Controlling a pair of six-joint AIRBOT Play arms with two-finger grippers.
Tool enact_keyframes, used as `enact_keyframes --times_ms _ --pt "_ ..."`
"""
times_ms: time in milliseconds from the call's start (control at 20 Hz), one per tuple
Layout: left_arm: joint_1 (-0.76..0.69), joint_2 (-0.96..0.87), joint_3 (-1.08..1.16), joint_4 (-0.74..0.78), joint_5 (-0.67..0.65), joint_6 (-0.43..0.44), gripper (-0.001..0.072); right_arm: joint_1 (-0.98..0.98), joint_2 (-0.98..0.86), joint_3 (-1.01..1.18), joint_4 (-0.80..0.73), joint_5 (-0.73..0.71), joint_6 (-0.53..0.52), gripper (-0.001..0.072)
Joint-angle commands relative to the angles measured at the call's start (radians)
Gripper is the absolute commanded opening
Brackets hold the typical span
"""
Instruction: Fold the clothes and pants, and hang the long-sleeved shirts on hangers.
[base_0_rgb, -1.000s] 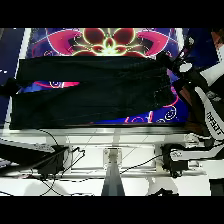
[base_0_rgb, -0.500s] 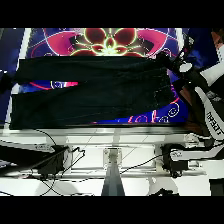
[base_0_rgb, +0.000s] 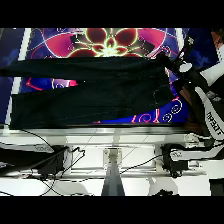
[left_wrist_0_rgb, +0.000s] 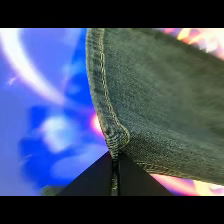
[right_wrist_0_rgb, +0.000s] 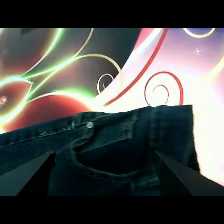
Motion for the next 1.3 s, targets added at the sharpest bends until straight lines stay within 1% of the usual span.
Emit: enact_keyframes --times_ms 0,100,200,250,300,350,400,450,550,600,650,700,750,800,900,950,1000,1100,1250 --pt "0.0 -0.009 0.022 0.23 -0.033 -0.013 0.0014 0.0 0.017 0.001 -0.029 0.029 0.0 0.0696" --pt "0.0 -0.032 0.021 0.274 -0.034 -0.013 0.0014 -0.002 0.044 0.001 -0.114 0.08 0.0 0.0694" --pt "-0.001 -0.062 0.02 0.272 -0.038 -0.013 0.0015 -0.018 0.084 0.001 -0.196 0.173 0.0 0.0685" --pt "-0.004 -0.079 0.02 0.272 -0.041 -0.013 0.0016 -0.03 0.106 0.001 -0.22 0.234 0.001 0.0606" --pt "-0.007 -0.09 0.02 0.272 -0.041 -0.013 0.0041 -0.05 0.134 0.001 -0.239 0.305 0.001 0.0492" --pt "-0.013 -0.099 0.02 0.265 -0.043 -0.013 0.0297 -0.071 0.161 0.001 -0.254 0.371 0.001 0.0453" --pt "-0.013 -0.102 0.02 0.266 -0.043 -0.013 0.0699 -0.091 0.187 0.001 -0.27 0.419 0.001 0.0453" --pt "-0.014 -0.101 0.02 0.263 -0.042 -0.017 0.0681 -0.11 0.214 0.001 -0.28 0.455 0.002 0.0454" --pt "-0.014 -0.098 0.02 0.265 -0.045 -0.019 0.0685 -0.145 0.275 0.001 -0.292 0.501 0.002 0.0454" --pt "-0.014 -0.093 0.02 0.265 -0.047 -0.037 0.0681 -0.162 0.31 0.001 -0.306 0.514 0.002 0.0454" --pt "-0.014 -0.087 0.02 0.263 -0.055 -0.062 0.0653 -0.179 0.347 0.001 -0.335 0.529 0.012 0.0451" --pt "-0.018 -0.077 0.021 0.253 -0.065 -0.08 0.055 -0.197 0.379 0.001 -0.374 0.555 0.055 0.0399" --pt "-0.02 -0.066 0.021 0.243 -0.079 -0.082 0.0433 -0.22 0.41 0.001 -0.42 0.613 0.1 0.0271" --pt "-0.026 -0.055 0.021 0.237 -0.096 -0.081 0.0336 -0.241 0.435 0.001 -0.455 0.698 0.109 0.0026" --pt "-0.049 -0.029 0.022 0.243 -0.127 -0.063 0.0157 -0.285 0.478 0.001 -0.489 0.896 0.116 0.0025" --pt "-0.064 -0.015 0.022 0.241 -0.139 -0.043 0.0051 -0.3 0.496 0.0 -0.497 0.976 0.117 0.0025" --pt "-0.08 -0.001 0.022 0.235 -0.146 -0.025 0.0016 -0.312 0.514 -0.005 -0.504 1.039 0.118 0.0025" --pt "-0.126 0.024 0.022 0.22 -0.145 -0.018 0.0015 -0.314 0.555 -0.05 -0.518 1.094 0.153 0.0025" --pt "-0.214 0.035 0.022 0.175 -0.162 -0.006 0.0014 -0.314 0.645 -0.222 -0.523 1.133 0.169 0.0024"
